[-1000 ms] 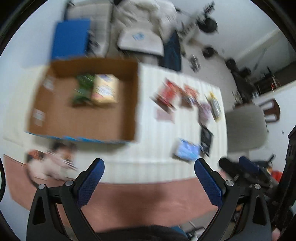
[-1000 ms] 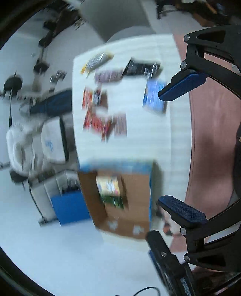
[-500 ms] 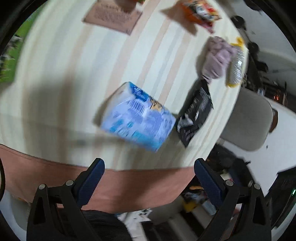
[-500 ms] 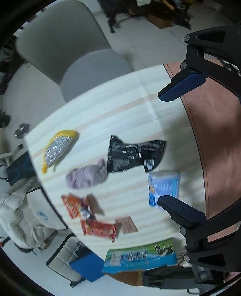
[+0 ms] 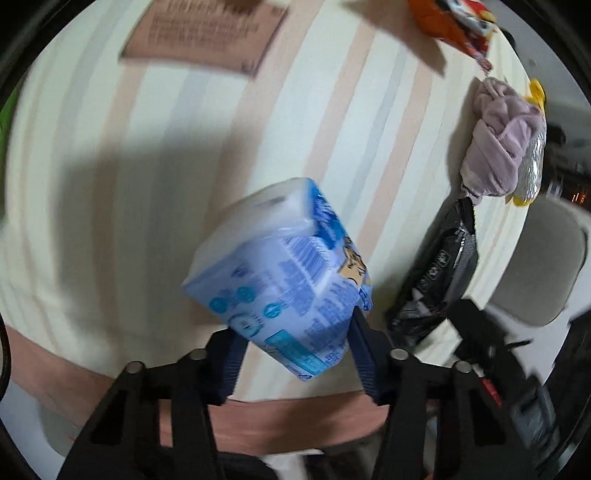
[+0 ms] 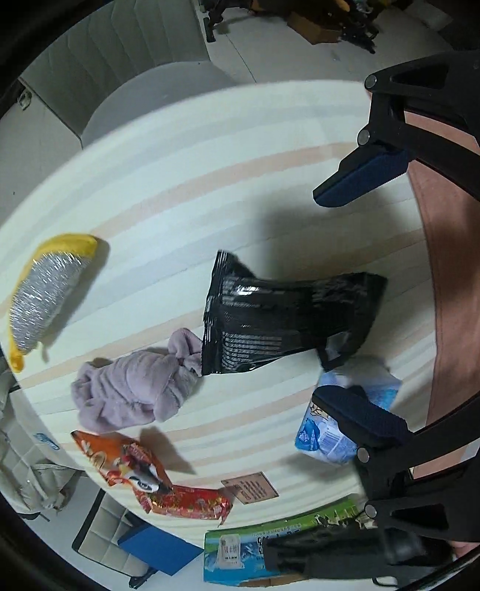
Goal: Organize soft objects
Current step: 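Grasp the blue wipes pack with left tool while right tool grasps black bag, then lower both packs into the box beside the others and open both tools, then lift both tools out of the box toward the remaining snacks, then grasp the red candy bag with left tool while right tool grasps orange seed bag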
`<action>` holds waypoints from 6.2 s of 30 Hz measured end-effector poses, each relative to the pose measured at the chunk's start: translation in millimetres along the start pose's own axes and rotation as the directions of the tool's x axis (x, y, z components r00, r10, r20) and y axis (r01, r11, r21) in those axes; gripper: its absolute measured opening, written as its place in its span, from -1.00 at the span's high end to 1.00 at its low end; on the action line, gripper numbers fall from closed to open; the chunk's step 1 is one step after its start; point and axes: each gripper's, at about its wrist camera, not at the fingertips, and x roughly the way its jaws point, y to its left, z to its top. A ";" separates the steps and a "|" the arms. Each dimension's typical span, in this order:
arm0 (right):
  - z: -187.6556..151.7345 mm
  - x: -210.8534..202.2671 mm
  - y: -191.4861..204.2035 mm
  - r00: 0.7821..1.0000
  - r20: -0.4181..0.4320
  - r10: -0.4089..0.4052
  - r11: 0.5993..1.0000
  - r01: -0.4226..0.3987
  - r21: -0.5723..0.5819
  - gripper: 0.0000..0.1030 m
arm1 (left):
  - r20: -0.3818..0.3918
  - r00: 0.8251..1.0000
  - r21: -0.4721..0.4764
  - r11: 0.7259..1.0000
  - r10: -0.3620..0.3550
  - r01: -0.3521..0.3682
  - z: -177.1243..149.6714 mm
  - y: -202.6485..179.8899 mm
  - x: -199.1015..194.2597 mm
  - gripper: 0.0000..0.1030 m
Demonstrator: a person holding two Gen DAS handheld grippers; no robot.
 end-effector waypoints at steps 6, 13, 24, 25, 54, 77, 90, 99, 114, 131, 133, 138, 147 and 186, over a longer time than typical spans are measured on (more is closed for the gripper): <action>10.0 30.5 7.2 0.999 -0.051 -0.011 1.000 0.012 0.013 -0.74 | 0.055 0.995 0.131 0.987 0.083 -0.090 5.1 -0.5 -10.0 0.16; -0.5 22.0 30.0 0.994 0.005 -0.107 0.993 0.107 -0.042 0.09 | 0.083 0.995 0.167 0.984 0.049 -0.062 6.9 -0.9 -17.6 0.40; -60.4 -45.9 90.3 0.997 0.075 0.000 0.991 0.010 -0.130 0.15 | 0.252 0.967 0.319 0.947 -0.036 -0.048 -31.5 23.1 -131.6 0.52; -65.6 -55.5 100.2 0.996 0.087 0.012 0.990 0.001 -0.144 0.15 | 0.271 0.961 0.331 0.943 -0.047 -0.047 -35.3 29.0 -145.8 0.52; -45.8 -9.5 484.0 0.970 0.198 -0.141 0.877 0.216 -0.430 0.16 | 0.351 0.913 0.223 0.929 0.207 -0.296 148.2 320.2 -295.8 0.52; -41.6 23.9 503.0 0.976 0.151 -0.160 0.888 0.209 -0.410 -0.96 | 0.304 0.935 0.156 0.959 0.181 -0.236 174.8 347.5 -286.8 -0.79; -95.2 -1.5 483.5 0.983 0.156 -0.101 0.890 0.160 -0.428 -1.00 | 0.438 0.888 0.120 0.969 0.143 -0.215 90.2 354.5 -306.3 -0.96; -140.6 -54.7 463.3 0.974 0.225 -0.002 0.901 0.100 -0.422 -1.00 | 0.609 0.772 0.107 0.946 0.181 -0.306 13.8 335.0 -326.7 -0.96; -243.3 -139.2 425.7 0.941 0.323 0.102 0.885 0.063 -0.461 -1.00 | 0.727 0.664 0.042 0.954 0.174 -0.296 -113.9 337.5 -357.3 -0.96; -228.0 -197.5 372.1 0.905 0.357 0.230 0.898 -0.056 -0.436 -1.00 | 0.811 0.572 0.097 0.936 0.123 -0.338 -136.4 251.4 -384.4 -0.96; -210.6 -207.5 350.3 0.899 0.384 0.211 0.914 -0.043 -0.403 -1.00 | 0.819 0.565 0.135 0.923 0.100 -0.360 -130.6 219.9 -384.0 -0.96; -152.8 -224.7 283.2 0.894 0.421 0.157 0.954 -0.026 -0.300 -1.00 | 0.767 0.641 0.273 0.891 0.027 -0.363 -94.0 139.0 -365.7 -0.96; 7.5 -162.5 183.2 0.947 0.229 0.225 0.968 -0.190 -0.164 -1.00 | 0.467 0.873 0.445 0.816 0.141 -0.369 63.7 2.6 -252.5 -0.89; 149.3 32.5 171.9 0.994 -0.079 -0.081 0.988 0.069 -0.138 0.12 | 0.204 0.915 0.584 0.707 0.347 -0.399 167.5 -67.2 -99.8 0.20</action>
